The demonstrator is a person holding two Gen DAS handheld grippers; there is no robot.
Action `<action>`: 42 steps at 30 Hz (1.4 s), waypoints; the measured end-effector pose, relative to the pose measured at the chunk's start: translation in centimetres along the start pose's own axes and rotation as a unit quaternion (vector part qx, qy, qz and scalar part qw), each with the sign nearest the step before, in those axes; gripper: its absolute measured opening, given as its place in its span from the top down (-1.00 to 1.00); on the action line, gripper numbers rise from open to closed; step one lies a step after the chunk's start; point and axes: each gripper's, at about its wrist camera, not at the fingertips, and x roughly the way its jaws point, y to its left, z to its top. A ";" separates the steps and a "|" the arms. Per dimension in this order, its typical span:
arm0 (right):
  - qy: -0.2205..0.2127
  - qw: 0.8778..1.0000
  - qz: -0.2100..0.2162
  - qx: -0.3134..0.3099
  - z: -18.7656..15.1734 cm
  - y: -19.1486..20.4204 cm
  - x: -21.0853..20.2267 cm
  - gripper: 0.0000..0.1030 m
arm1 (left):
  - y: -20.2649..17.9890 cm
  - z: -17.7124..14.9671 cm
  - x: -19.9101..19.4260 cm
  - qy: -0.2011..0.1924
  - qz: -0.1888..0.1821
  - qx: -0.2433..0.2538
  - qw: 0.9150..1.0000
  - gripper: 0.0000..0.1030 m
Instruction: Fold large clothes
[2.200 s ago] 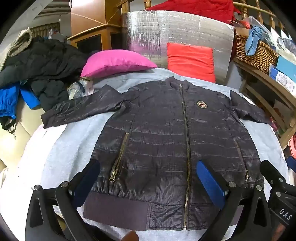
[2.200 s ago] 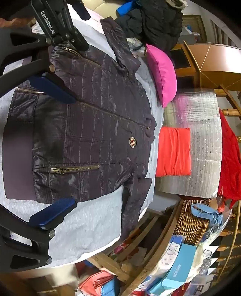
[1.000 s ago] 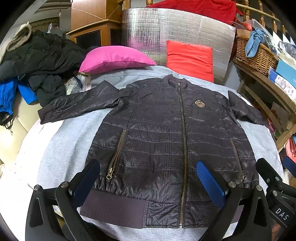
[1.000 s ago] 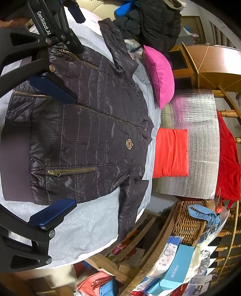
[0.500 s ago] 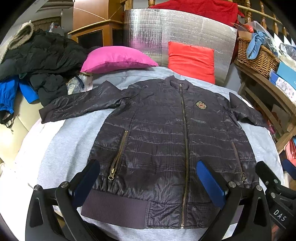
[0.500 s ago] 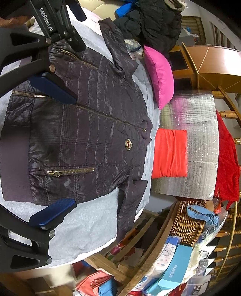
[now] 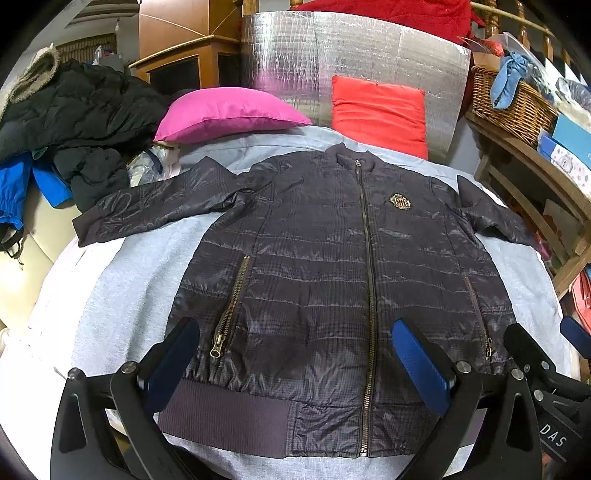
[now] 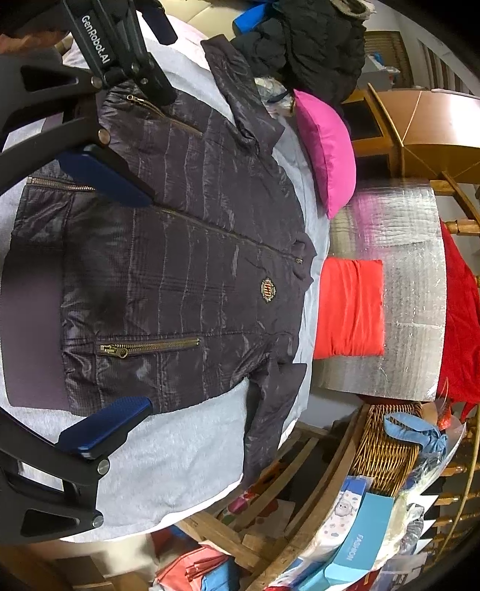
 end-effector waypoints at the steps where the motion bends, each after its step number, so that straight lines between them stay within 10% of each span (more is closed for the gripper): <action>1: 0.000 1.000 0.000 0.000 0.0 0.1 0.0 -1.00 | 0.0 0.0 0.0 0.000 0.000 0.000 1.000 -1.00; 34: 0.001 1.000 0.012 -0.008 0.0 0.7 -0.2 -1.00 | 0.5 -0.1 0.0 0.004 0.002 -0.005 1.000 -1.00; 42: 0.008 0.997 0.075 0.014 0.7 -1.7 0.8 -1.00 | 1.1 0.2 2.0 0.011 -0.006 -0.002 1.000 -1.00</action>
